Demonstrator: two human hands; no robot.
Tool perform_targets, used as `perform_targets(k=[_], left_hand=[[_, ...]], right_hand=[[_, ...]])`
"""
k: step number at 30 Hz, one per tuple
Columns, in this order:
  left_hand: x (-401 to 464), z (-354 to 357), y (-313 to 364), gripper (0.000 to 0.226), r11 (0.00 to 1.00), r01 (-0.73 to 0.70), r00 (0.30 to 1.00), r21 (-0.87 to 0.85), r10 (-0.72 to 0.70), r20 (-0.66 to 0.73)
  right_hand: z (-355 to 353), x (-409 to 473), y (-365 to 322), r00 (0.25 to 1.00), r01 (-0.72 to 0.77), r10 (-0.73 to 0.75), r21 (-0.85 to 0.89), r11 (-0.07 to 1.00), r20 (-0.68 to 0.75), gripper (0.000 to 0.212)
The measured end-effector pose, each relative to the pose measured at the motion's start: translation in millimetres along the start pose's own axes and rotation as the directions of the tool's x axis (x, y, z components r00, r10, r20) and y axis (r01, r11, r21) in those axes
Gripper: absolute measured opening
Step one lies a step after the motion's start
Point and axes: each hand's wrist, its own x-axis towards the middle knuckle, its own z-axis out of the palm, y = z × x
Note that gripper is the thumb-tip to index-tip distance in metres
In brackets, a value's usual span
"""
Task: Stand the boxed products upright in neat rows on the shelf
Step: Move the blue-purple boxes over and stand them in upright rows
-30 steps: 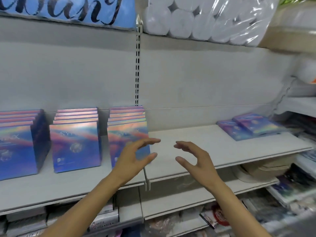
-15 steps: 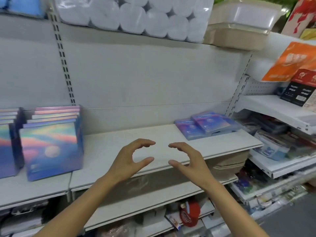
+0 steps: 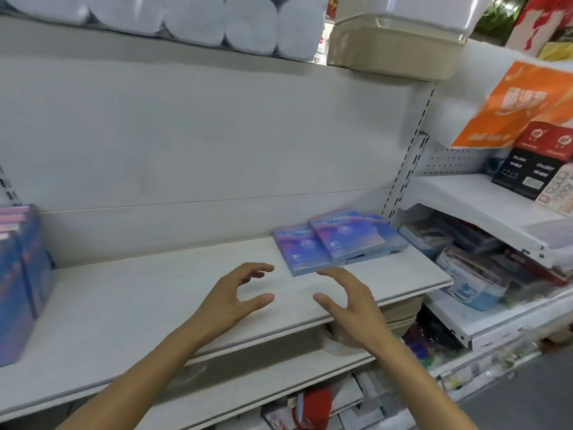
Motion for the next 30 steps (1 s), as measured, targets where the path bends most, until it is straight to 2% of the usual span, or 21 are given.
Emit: perform_targets(k=[5,8,11,12,14,15,16,18,19,21,23,25,26,27,28,30], left_hand=[[77.5,18.8,-18.5,0.049,0.991,0.123,0.992,0.051,-0.123,-0.003],[115.9,31.3,-23.5,0.067,0.962,0.256,0.967,0.092,-0.254,-0.031],[135.1,49.2,-22.4,0.086,0.891,0.428,0.896,0.152,-0.44,0.051],[138.2,56.2,-20.8,0.096,0.888,0.445,0.886,0.118,-0.456,0.087],[142.2,67.9,-15.6,0.115,0.871,0.478,0.877,-0.112,-0.464,0.125],[144.0,71.5,-11.3,0.111,0.829,0.494,0.869,-0.263,-0.483,0.111],[146.7,73.8,-7.7,0.096,0.766,0.487,0.862,-0.419,-0.499,0.087],[150.4,75.5,-1.7,0.046,0.645,0.371,0.874,-0.668,-0.485,0.018],[151.3,74.2,1.8,0.034,0.595,0.318,0.884,-0.738,-0.468,0.003],[150.4,69.8,4.3,0.032,0.496,0.26,0.872,-0.829,-0.489,-0.018],[148.7,68.3,-0.3,0.037,0.407,0.224,0.816,-0.886,-0.575,-0.058],[144.8,67.5,-6.4,0.062,0.309,0.194,0.78,-0.931,-0.624,-0.045],[142.1,67.1,-7.8,0.067,0.282,0.188,0.773,-0.941,-0.634,-0.036],[139.9,67.4,-8.8,0.06,0.263,0.19,0.773,-0.946,-0.634,-0.021],[138.2,67.0,-7.7,0.043,0.26,0.203,0.784,-0.944,-0.621,-0.003],[134.5,67.7,-3.2,0.015,0.331,0.262,0.81,-0.907,-0.586,0.02]], right_hand=[[-20.2,69.3,37.6,0.991,-0.091,0.079,-0.111,0.99,-0.107,0.055],[-36.6,109.9,65.4,0.96,-0.24,0.192,-0.239,0.941,-0.205,0.067],[-48.0,138.3,87.0,0.901,-0.409,0.37,-0.158,0.899,-0.225,0.076],[-47.9,143.2,88.5,0.886,-0.445,0.413,-0.137,0.885,-0.211,0.077],[-41.5,148.4,88.7,0.875,-0.475,0.444,-0.17,0.863,-0.192,0.081],[-37.1,148.9,86.6,0.882,-0.465,0.432,-0.195,0.864,-0.188,0.083],[-32.7,149.1,83.0,0.894,-0.444,0.413,-0.216,0.87,-0.176,0.085],[-21.8,148.9,77.4,0.914,-0.404,0.388,-0.199,0.893,-0.114,0.089],[-15.7,148.0,74.8,0.921,-0.389,0.383,-0.144,0.91,-0.073,0.089],[-4.5,145.5,72.3,0.932,-0.363,0.362,-0.057,0.93,-0.019,0.086],[1.8,143.0,69.5,0.944,-0.33,0.33,-0.037,0.943,-0.002,0.074],[4.2,140.8,67.9,0.948,-0.316,0.317,-0.014,0.949,0.016,0.07],[4.2,139.3,67.0,0.948,-0.319,0.319,-0.003,0.948,0.02,0.072],[3.9,137.5,66.2,0.949,-0.316,0.316,0.014,0.949,0.025,0.073],[3.3,135.1,64.6,0.951,-0.307,0.306,0.04,0.951,0.034,0.072],[2.5,129.3,62.2,0.959,-0.285,0.282,0.117,0.951,0.036,0.079]])
